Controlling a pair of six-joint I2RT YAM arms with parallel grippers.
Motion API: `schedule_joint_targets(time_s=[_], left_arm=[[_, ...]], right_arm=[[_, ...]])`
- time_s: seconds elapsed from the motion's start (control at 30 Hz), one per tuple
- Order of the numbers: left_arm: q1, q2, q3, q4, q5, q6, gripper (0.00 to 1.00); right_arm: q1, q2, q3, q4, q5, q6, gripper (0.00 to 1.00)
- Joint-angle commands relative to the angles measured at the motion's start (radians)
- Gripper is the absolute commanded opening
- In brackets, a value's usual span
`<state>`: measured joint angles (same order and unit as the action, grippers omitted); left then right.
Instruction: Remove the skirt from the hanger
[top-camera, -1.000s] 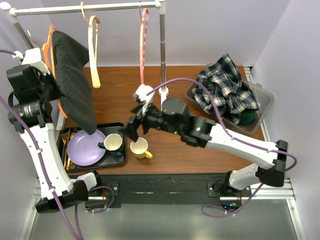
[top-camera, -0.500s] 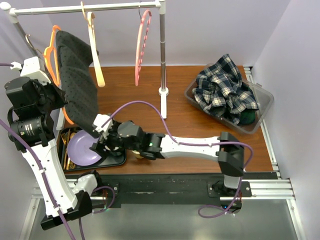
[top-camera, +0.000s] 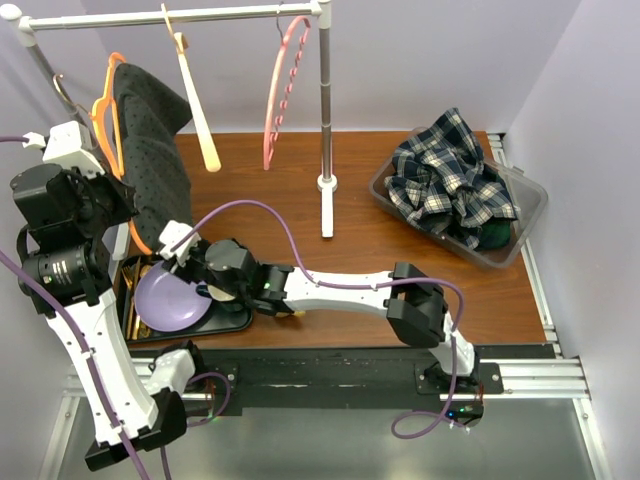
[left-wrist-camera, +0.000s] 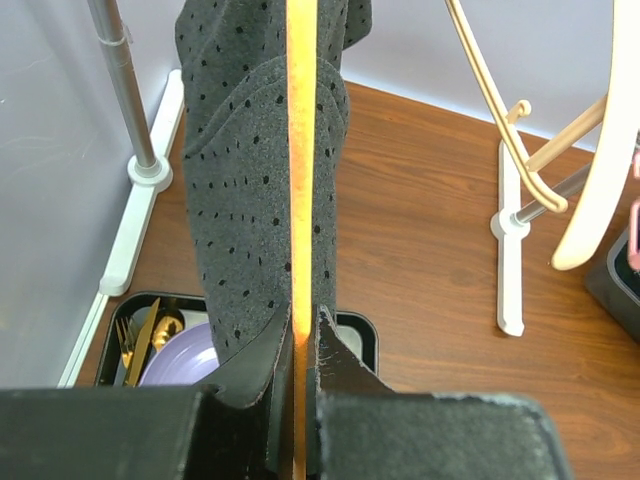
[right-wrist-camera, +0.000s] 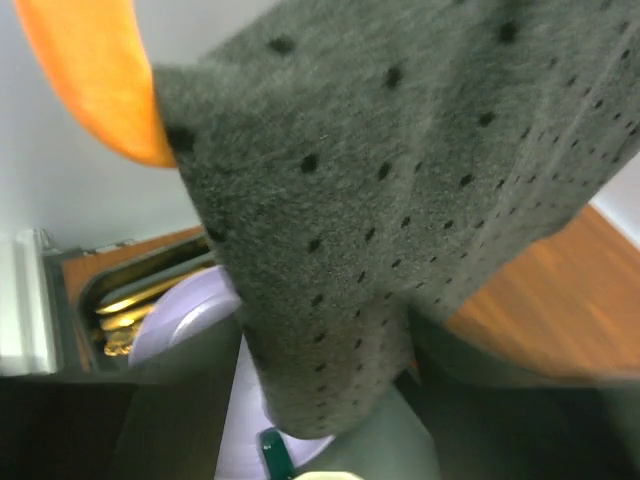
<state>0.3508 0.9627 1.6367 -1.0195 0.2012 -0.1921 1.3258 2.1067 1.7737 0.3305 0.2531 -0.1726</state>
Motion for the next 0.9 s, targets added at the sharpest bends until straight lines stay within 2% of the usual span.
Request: schedule_joint_targets(time_s=[0.0,0.13,0.27,0.43,0.57,0.73,0.87], left_arm=[[-0.006,-0.015,0.018,0.133,0.032,0.005,0.00],[-0.006,-0.012,0.026,0.134,-0.049,0.060,0.00],[-0.004,0.011,0.064,0.145,-0.080,0.069,0.00],[-0.004,0.022,0.068,0.182,-0.124,0.100,0.00],[-0.004,0.036,0.074,0.191,-0.157,0.137,0.00],[-0.006,0.039,0.084,0.216,-0.144,0.163,0.00],[-0.006,0.050,0.112,0.222,-0.135,0.161,0.00]], right_arm=[[0.001,-0.031,0.052,0.085,0.066,-0.044,0.01],[0.001,-0.143,-0.032,0.088,0.002,-0.064,0.00],[0.007,-0.325,-0.146,0.064,-0.121,-0.061,0.00],[0.058,-0.580,-0.319,-0.013,-0.184,-0.137,0.00],[0.070,-0.796,-0.477,-0.056,-0.279,-0.131,0.00],[0.069,-1.044,-0.507,-0.156,-0.452,-0.090,0.00],[0.070,-1.177,-0.491,-0.096,-0.624,0.016,0.00]])
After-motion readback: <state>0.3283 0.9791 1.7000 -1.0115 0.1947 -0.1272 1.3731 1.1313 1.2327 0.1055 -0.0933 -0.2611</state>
